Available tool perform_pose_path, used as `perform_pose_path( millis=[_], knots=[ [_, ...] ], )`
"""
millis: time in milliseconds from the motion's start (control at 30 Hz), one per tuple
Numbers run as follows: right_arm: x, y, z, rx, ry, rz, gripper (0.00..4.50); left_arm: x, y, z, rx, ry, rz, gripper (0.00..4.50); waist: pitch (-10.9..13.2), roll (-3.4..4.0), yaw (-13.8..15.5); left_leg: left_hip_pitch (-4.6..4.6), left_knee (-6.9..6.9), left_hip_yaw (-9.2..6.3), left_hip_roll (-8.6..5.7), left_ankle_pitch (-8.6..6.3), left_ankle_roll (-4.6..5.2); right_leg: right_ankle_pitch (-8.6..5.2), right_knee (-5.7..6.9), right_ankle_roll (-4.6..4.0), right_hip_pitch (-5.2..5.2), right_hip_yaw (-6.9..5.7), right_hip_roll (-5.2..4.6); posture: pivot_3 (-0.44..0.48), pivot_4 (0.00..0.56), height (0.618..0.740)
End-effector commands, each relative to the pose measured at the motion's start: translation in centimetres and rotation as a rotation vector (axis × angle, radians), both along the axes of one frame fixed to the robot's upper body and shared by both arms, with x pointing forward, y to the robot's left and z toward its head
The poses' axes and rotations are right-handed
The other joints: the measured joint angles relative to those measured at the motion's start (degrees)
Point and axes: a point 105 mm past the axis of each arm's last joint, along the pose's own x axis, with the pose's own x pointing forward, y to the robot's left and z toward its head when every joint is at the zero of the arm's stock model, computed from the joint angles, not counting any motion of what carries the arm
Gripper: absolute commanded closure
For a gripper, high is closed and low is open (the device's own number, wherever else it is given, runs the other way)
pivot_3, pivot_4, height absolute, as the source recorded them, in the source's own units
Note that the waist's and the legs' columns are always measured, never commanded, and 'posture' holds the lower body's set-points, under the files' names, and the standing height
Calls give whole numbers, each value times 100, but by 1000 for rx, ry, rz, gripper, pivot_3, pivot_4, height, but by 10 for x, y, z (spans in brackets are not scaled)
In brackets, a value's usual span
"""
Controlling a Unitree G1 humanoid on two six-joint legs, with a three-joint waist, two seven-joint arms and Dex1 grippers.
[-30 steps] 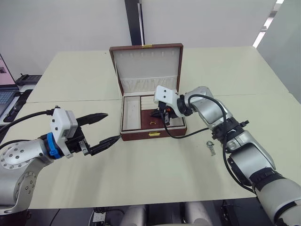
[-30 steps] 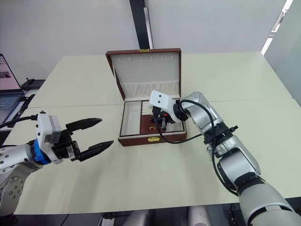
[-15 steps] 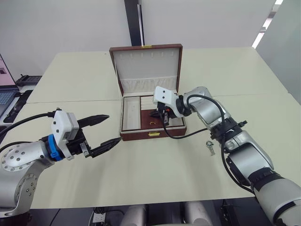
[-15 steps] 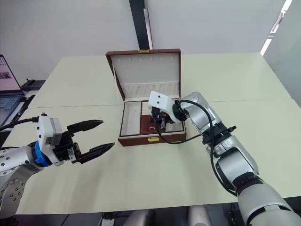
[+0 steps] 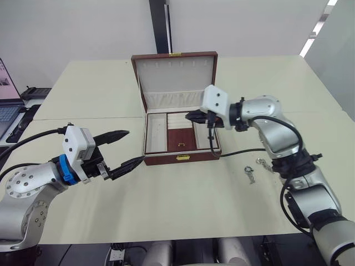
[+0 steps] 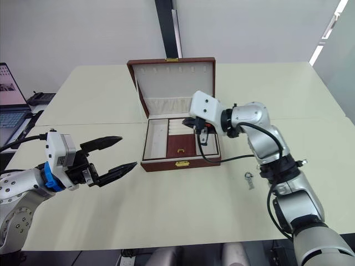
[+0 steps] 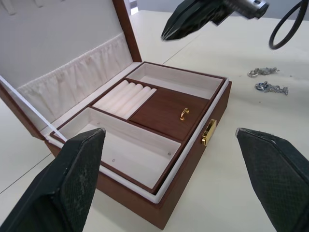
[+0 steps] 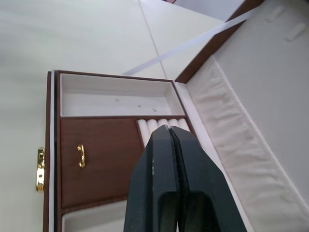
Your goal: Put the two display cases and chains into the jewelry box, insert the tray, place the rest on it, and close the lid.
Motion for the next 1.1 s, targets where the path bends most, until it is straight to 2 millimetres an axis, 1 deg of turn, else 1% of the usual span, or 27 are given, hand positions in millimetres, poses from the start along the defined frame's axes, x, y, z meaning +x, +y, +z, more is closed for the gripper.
perform_pose_path(
  millis=[33,67,100,167,333,400,467,567,633,700,867,967,1033,1100],
  knots=[
    [-11,-37,25,77,-100,-59,4467,2,18,7,-3,-46,78,0,1,-2,6,0,0,0,0,0,0,0,-1,0,0,0,0,0,150,740],
    [-13,-48,25,83,-108,-91,4467,3,23,7,-6,-49,98,0,1,-2,9,-1,0,-2,0,0,0,0,-2,0,2,-2,0,0,150,740],
    [-15,-55,25,84,-113,-110,4467,3,26,7,-8,-52,110,0,2,-1,11,0,0,-1,1,0,0,0,-2,0,1,-2,0,0,150,740],
    [-19,-85,24,123,-88,-213,4467,9,42,6,-9,-73,184,0,1,-2,12,0,0,0,1,0,1,0,-1,0,3,-2,1,0,150,740],
    [-31,-154,16,183,-108,-492,4467,18,89,-2,-50,-100,391,0,1,-2,24,1,-1,2,0,-1,2,0,-4,0,6,-1,1,0,150,740],
    [-36,-182,12,214,-133,-617,4467,19,108,-8,-64,-103,472,0,1,-3,19,2,-1,4,1,-1,2,0,-2,0,7,-1,1,0,150,740],
    [-44,-211,2,220,-154,-736,4467,19,125,-18,-60,-108,547,0,1,-3,19,4,-1,6,0,-1,3,0,-1,0,9,0,1,0,150,740],
    [-57,-242,-11,218,-184,-866,4467,18,145,-31,-61,-104,650,0,1,-3,26,5,-1,7,0,-1,2,0,0,0,11,0,1,0,150,740],
    [-64,-252,-17,215,-197,-911,4090,17,151,-37,-60,-99,678,0,1,-4,25,6,0,7,-1,-1,3,0,0,0,13,0,0,0,150,740],
    [-73,-258,-29,205,-174,-936,3700,14,155,-44,-53,-88,699,0,1,-4,18,8,-1,8,0,-1,3,0,2,0,12,2,0,0,150,740],
    [-98,-259,-54,177,-99,-955,2302,1,160,-68,-30,-21,705,0,0,-5,12,11,-3,8,2,-1,4,0,1,1,15,3,1,0,150,740],
    [-116,-263,-79,179,3,-982,1471,-10,162,-83,-18,46,691,0,-1,-6,15,13,-2,8,3,-3,8,0,1,1,17,3,2,0,150,740],
    [-123,-262,-89,164,41,-977,829,-12,160,-86,-19,67,672,0,-1,-6,16,14,-2,5,3,-13,25,-1,0,1,20,1,2,0,150,740],
    [-124,-262,-91,163,51,-973,131,-12,156,-86,-22,71,654,0,-1,-6,17,15,0,6,2,-15,28,-1,0,1,23,2,1,0,150,740]
  ],
)
